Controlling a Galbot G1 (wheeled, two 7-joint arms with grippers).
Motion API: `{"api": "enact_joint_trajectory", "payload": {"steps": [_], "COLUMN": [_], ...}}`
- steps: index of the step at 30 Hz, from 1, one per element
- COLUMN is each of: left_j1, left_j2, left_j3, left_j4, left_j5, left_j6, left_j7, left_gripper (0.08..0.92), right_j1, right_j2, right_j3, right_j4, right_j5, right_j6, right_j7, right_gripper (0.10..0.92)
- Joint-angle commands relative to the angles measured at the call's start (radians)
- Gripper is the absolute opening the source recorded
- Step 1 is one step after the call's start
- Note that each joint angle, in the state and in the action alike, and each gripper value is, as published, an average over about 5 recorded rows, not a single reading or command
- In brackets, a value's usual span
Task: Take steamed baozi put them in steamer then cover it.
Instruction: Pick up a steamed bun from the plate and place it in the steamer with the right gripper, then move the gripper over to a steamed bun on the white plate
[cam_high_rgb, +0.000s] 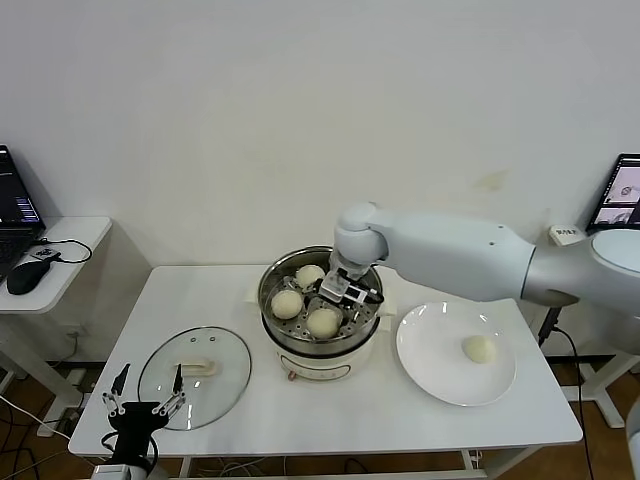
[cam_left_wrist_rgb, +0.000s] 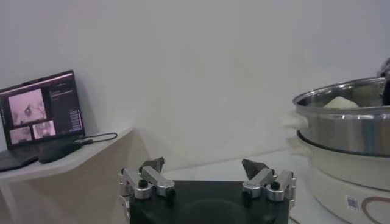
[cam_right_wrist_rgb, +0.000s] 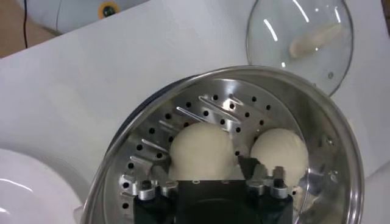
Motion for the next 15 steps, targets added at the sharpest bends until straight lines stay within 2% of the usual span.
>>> {"api": "enact_joint_trajectory", "payload": {"steps": [1, 4, 10, 15], "left_j1": [-0.001, -0.002, -0.011, -0.028], "left_j2": [0.005, 0.012, 0.024, 0.031], "left_j3": [-0.010, -0.017, -0.017, -0.004], "left_j4": [-0.006, -0.012, -0.013, 0.000], "left_j5": [-0.001, -0.004, -0.007, -0.009], "left_j6": [0.002, 0.005, 0.011, 0.016], "left_j7": [0.000, 0.002, 0.006, 0.009], "left_gripper": [0.823, 0.823, 0.823, 0.823], "right_j1": [0.050, 0.067, 0.073, 0.006], "right_j2": [-0.101, -0.181, -0.375, -0.563], "right_j3": [0.093, 0.116, 0.140, 0.188], "right_j4": [0.023, 0.059, 0.177, 0.241], "right_j5": [0.110, 0.153, 0.171, 0.190], "right_j6": [-0.081, -0.177, -0.487, -0.590], "right_j7": [-0.006, -0.012, 0.006, 0.027], "right_gripper": [0.821, 0.822, 0.823, 0.823]}}
